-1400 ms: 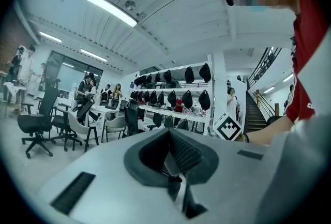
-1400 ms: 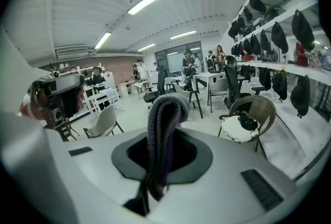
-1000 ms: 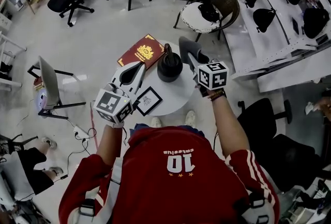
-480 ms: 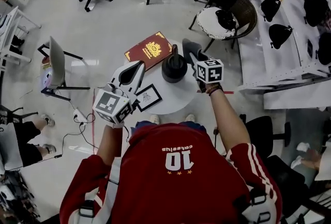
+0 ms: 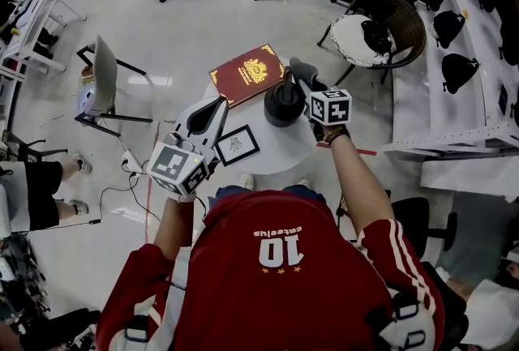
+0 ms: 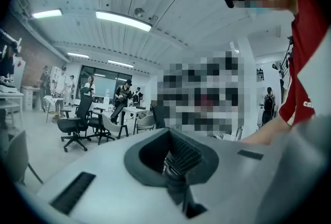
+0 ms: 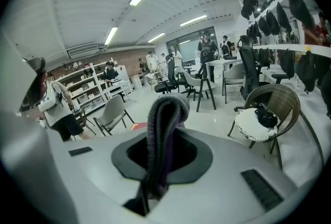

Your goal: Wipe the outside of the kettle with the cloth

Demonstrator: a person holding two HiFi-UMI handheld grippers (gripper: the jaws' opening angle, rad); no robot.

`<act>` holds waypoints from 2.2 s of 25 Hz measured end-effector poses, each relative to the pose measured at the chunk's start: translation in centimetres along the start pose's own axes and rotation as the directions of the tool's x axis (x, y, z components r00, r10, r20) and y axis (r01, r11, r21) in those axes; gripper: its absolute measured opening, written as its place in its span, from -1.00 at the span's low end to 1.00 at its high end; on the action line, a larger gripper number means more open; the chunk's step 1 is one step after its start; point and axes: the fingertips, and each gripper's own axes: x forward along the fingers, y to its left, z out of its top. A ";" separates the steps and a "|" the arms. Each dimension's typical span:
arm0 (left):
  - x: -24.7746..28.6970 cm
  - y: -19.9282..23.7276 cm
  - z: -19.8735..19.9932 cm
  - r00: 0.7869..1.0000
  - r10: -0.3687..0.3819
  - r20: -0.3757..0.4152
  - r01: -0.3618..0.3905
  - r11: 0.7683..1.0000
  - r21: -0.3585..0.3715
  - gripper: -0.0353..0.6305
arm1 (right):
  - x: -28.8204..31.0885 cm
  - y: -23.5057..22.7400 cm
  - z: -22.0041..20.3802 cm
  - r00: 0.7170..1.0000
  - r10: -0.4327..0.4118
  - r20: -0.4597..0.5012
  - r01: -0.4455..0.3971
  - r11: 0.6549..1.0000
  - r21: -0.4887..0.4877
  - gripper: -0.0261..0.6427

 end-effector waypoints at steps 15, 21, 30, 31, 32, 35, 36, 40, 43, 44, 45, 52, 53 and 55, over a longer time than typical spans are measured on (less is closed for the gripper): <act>-0.1 -0.6 -0.2 1.000 -0.006 0.007 0.006 1.000 0.012 -0.87 | -0.8 0.2 -3.0 0.997 0.042 -0.065 -0.039 0.999 0.038 -0.76; 0.7 -0.9 -0.2 0.999 -0.051 0.011 0.051 0.999 0.014 -0.87 | -2.0 0.3 -4.2 0.997 0.025 -0.079 -0.023 0.999 0.034 -0.76; 2.0 -1.2 0.2 0.991 -0.136 0.015 0.136 0.991 0.016 -0.88 | -3.8 0.5 -6.2 0.994 -0.013 -0.111 0.018 0.999 0.039 -0.76; 2.1 -1.2 0.3 0.990 -0.144 0.012 0.144 0.990 0.013 -0.87 | -4.0 0.6 -6.4 0.993 -0.018 -0.113 0.023 0.999 0.042 -0.76; 2.2 -1.2 0.3 0.988 -0.153 0.009 0.153 0.988 0.012 -0.87 | -4.1 0.7 -6.7 0.993 -0.023 -0.116 0.028 0.999 0.044 -0.76; 2.3 -1.0 0.3 0.982 -0.187 0.009 0.187 0.982 0.018 -0.87 | -4.6 1.1 -7.3 0.992 -0.042 -0.119 0.048 0.997 0.054 -0.76; 2.4 -0.9 0.2 0.981 -0.195 0.004 0.195 0.981 0.015 -0.87 | -4.7 1.2 -7.5 0.992 -0.049 -0.118 0.056 0.997 0.058 -0.76; 2.4 -0.6 -0.1 0.973 -0.230 -0.007 0.230 0.973 0.010 -0.87 | -5.3 1.7 -8.2 0.991 -0.074 -0.115 0.083 0.993 0.078 -0.76; 2.3 -0.3 -0.3 0.966 -0.257 -0.005 0.257 0.966 0.012 -0.87 | -5.4 2.3 -8.7 0.989 -0.088 -0.117 0.098 0.992 0.084 -0.76; 2.3 -0.2 -0.3 0.964 -0.266 -0.002 0.266 0.964 0.014 -0.87 | -5.5 2.5 -8.8 0.989 -0.093 -0.119 0.103 0.991 0.086 -0.76; 2.2 -0.1 -0.2 0.962 -0.275 0.000 0.275 0.961 0.016 -0.87 | -5.5 2.8 -9.0 0.988 -0.097 -0.120 0.108 0.990 0.087 -0.76; 1.6 0.8 -0.8 0.946 -0.324 -0.008 0.324 0.946 0.014 -0.87 | -5.3 5.0 -10.2 0.986 -0.117 -0.118 0.131 0.985 0.112 -0.76; 1.5 0.8 -0.8 0.944 -0.331 -0.009 0.331 0.944 0.014 -0.87 | -5.2 5.4 -10.4 0.986 -0.118 -0.118 0.131 0.985 0.113 -0.76; 1.4 1.0 -0.9 0.939 -0.342 -0.009 0.343 0.939 0.013 -0.87 | -5.1 6.0 -10.8 0.985 -0.120 -0.124 0.134 0.984 0.116 -0.76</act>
